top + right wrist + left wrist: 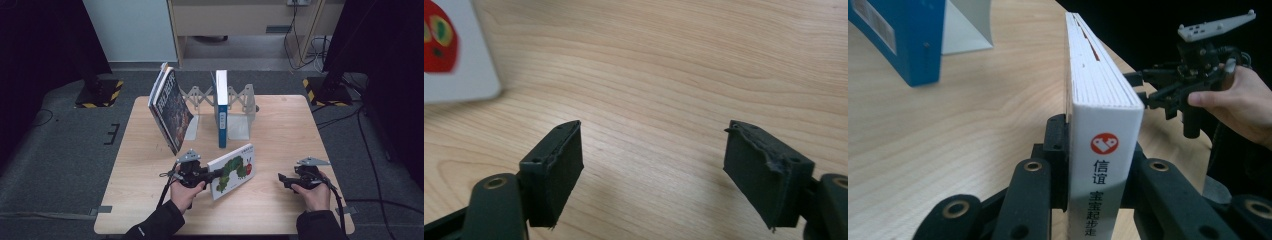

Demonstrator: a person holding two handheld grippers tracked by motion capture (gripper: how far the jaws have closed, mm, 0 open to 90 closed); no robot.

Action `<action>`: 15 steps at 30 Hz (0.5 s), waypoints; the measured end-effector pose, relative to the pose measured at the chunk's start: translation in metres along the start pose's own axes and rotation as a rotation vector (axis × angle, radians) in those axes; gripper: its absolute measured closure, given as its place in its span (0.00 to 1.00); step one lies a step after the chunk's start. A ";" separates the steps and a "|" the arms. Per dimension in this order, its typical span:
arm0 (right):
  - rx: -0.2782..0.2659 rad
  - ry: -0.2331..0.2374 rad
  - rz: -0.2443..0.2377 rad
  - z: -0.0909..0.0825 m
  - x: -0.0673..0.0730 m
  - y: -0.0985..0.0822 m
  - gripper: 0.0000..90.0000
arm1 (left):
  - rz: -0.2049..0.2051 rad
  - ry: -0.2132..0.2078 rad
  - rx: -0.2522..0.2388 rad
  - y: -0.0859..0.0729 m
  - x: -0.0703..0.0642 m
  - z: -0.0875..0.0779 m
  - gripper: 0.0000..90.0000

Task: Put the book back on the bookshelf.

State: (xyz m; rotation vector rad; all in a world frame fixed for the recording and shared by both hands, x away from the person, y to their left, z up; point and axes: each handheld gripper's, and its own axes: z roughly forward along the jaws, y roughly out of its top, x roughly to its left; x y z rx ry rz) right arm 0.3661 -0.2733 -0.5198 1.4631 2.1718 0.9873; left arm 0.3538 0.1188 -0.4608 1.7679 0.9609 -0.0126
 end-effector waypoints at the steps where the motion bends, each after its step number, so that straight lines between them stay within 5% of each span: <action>1: 0.007 -0.008 0.007 0.000 0.000 0.000 0.24 | 0.001 0.001 -0.009 0.002 0.000 -0.002 0.83; 9: 0.069 -0.052 -0.006 0.006 -0.006 -0.005 0.16 | 0.008 0.028 -0.073 0.017 0.001 -0.014 0.83; 15: 0.061 -0.067 -0.010 0.006 -0.007 -0.007 0.14 | 0.025 0.056 -0.104 0.029 0.000 -0.020 0.83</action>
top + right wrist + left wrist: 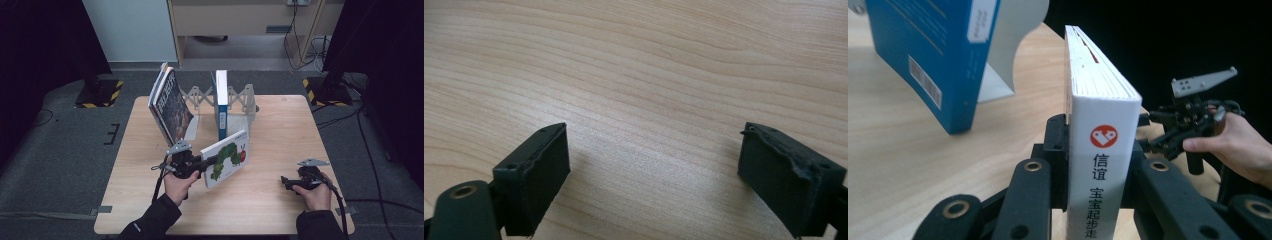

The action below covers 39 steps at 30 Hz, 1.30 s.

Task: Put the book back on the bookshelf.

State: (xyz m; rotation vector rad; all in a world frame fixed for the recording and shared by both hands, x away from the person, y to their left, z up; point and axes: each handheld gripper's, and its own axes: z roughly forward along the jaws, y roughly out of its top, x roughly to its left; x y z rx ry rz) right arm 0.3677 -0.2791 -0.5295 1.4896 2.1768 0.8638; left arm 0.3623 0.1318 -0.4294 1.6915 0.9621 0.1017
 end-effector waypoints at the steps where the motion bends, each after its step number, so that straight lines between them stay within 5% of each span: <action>1: -0.003 -0.004 -0.006 0.000 0.000 0.000 0.13 | 0.004 0.009 -0.007 0.002 -0.001 -0.001 0.83; 13: -0.061 -0.018 -0.038 0.005 -0.001 -0.008 0.03 | 0.035 0.085 -0.061 0.019 -0.004 0.007 0.83; 28: -0.058 -0.014 -0.036 0.005 -0.001 -0.008 0.03 | 0.069 0.159 -0.121 0.036 -0.013 0.037 0.83; 39: -0.058 -0.014 -0.037 0.005 -0.001 -0.008 0.02 | 0.080 0.173 -0.156 0.049 -0.016 0.060 0.83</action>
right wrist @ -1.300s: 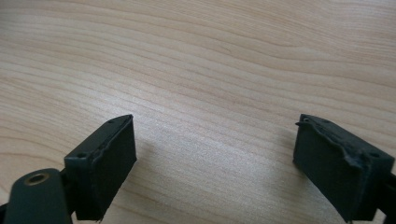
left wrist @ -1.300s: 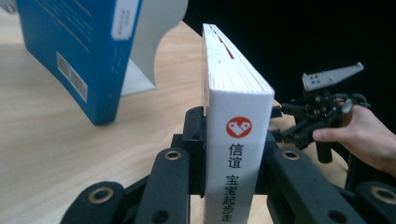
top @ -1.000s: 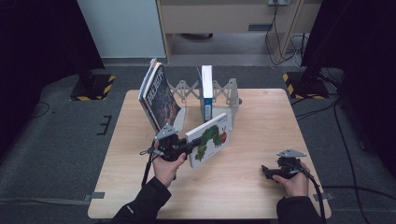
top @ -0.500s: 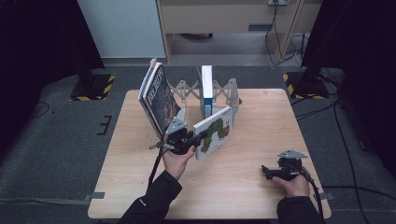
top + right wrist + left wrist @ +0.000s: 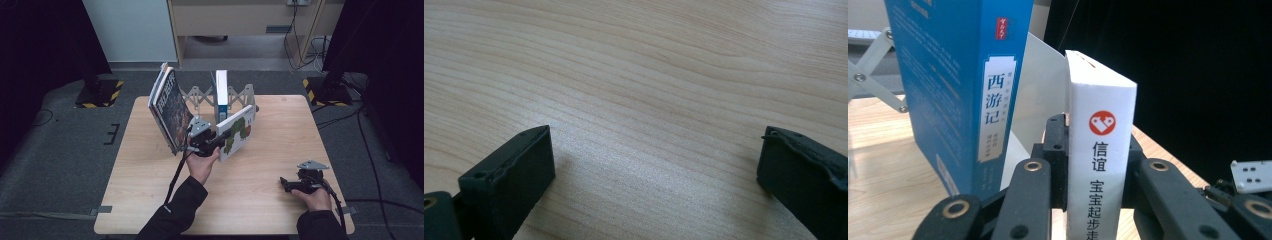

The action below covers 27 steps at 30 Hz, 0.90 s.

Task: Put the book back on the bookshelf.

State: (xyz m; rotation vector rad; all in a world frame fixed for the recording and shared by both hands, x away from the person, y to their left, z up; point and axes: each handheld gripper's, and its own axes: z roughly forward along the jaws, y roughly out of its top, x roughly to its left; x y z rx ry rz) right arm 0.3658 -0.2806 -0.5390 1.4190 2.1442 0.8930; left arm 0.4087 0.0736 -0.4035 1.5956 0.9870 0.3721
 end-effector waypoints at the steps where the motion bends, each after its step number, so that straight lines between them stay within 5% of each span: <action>1: 0.000 0.000 0.000 0.000 0.000 0.000 0.02 | 0.003 0.005 -0.002 0.000 -0.001 0.002 0.83; 17: 0.001 -0.002 0.002 0.000 0.000 0.000 0.02 | -0.006 0.071 -0.042 -0.001 0.002 0.025 0.83; 27: 0.001 -0.006 0.003 0.000 0.001 0.000 0.02 | 0.033 0.128 -0.043 -0.007 0.000 0.044 0.83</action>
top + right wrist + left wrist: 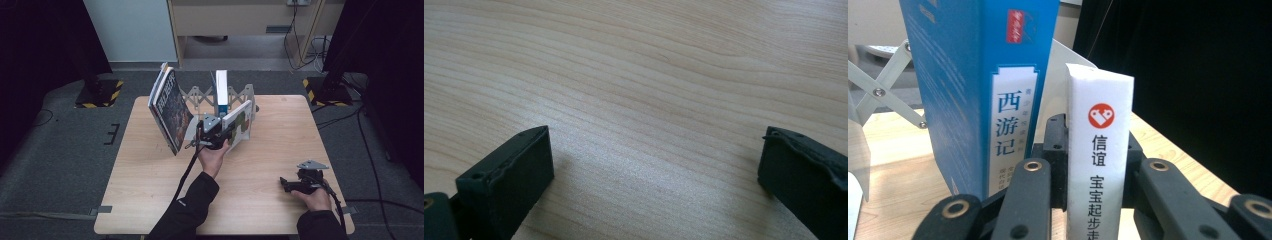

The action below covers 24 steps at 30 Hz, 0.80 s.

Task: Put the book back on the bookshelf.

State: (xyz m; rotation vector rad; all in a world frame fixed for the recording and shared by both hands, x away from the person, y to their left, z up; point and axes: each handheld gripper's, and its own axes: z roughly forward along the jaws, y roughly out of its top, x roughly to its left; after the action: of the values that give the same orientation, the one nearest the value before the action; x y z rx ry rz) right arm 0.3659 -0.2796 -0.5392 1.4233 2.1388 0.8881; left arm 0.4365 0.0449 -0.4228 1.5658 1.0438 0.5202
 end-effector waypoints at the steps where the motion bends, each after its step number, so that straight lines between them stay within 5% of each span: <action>1: 0.000 0.000 0.000 0.000 0.000 0.000 0.02 | 0.002 0.008 0.001 -0.001 -0.001 0.002 0.83; 24: 0.000 -0.002 0.001 0.000 0.000 0.000 0.01 | -0.011 0.058 0.025 -0.023 0.001 0.026 0.83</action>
State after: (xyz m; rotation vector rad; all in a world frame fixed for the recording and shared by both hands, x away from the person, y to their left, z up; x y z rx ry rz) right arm 0.3661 -0.2791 -0.5393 1.4251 2.1368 0.8870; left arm 0.4494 0.0312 -0.4513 1.5742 1.1061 0.5491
